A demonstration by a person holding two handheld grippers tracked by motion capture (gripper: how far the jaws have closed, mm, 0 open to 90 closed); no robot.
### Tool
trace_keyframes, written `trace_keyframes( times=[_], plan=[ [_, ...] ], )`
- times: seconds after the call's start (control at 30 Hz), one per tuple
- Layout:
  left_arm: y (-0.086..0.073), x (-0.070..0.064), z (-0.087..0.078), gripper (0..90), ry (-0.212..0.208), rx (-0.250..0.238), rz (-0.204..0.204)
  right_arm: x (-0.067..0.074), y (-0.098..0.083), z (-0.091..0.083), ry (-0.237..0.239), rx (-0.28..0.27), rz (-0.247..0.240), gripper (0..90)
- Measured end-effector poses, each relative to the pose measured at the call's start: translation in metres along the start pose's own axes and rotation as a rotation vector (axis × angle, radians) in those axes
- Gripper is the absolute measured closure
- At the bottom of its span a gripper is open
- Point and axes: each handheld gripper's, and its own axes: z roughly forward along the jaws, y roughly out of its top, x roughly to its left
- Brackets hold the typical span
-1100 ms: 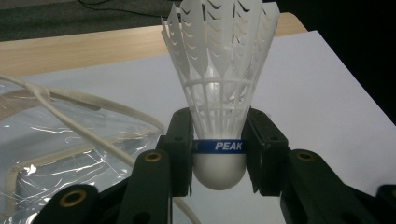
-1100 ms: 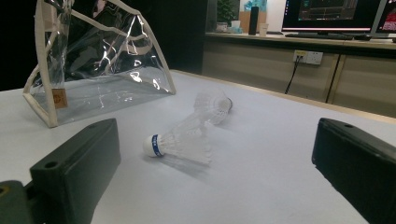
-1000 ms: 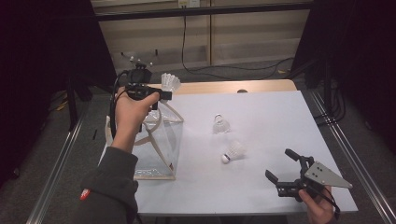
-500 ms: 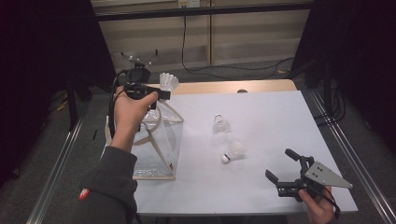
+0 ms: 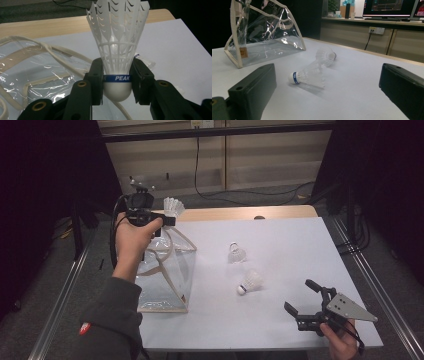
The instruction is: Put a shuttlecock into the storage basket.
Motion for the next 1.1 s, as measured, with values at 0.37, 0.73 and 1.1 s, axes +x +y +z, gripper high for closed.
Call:
trace_keyframes(
  times=[0.37,0.73,1.1],
  plan=[
    [-0.001,0.009,-0.003,65.4,0.018,-0.004,-0.018,0.000,0.000,0.000,0.000,0.000,-0.001,0.9],
    [-0.003,0.015,-0.005,65.4,0.038,-0.018,-0.039,0.000,0.000,0.000,0.001,0.000,-0.004,0.9],
    [-0.004,0.023,-0.008,65.4,0.066,-0.013,-0.051,0.000,0.000,0.000,0.000,0.001,-0.003,1.0]
  ],
)
